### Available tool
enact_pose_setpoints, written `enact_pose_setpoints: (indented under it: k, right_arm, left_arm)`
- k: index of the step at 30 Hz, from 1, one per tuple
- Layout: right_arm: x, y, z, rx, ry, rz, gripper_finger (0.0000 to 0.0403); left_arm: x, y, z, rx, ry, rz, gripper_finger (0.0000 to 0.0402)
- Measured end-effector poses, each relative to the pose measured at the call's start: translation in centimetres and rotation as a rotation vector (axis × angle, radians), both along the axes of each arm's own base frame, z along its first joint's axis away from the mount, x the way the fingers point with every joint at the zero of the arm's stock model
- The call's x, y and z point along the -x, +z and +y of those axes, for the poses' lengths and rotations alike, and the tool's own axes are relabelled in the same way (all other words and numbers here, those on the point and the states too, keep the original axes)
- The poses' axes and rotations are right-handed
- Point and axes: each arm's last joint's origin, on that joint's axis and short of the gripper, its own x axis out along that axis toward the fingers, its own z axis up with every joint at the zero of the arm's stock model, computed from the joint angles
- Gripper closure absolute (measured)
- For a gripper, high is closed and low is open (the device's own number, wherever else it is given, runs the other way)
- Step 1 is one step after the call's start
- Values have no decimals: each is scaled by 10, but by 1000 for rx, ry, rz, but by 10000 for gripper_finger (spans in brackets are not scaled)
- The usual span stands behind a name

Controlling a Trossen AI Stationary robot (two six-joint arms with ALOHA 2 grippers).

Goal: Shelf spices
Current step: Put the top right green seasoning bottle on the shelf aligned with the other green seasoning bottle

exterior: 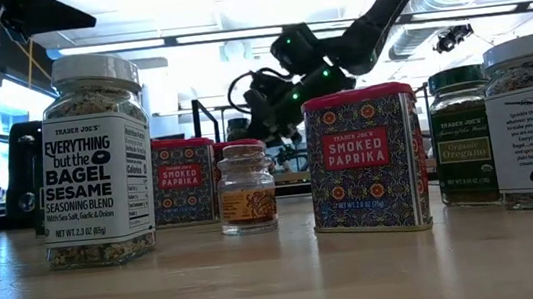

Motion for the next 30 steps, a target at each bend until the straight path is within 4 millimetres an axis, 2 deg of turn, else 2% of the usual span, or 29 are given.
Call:
enact_pose_setpoints:
  k: [9, 18, 26, 30]
  right_arm:
    - [6, 1, -14, -4, -40, -7, 350]
    - [0, 4, -9, 24, -32, -63, 350]
    - [0, 8, -14, 25, -95, -109, 350]
    - [-2, 9, -11, 19, -56, -120, 350]
  left_arm:
    - [0, 0, 0, 1, 0, 0, 111]
    - [0, 0, 0, 1, 0, 0, 111]
    - [0, 0, 0, 2, 0, 0, 111]
    - [0, 0, 0, 2, 0, 0, 111]
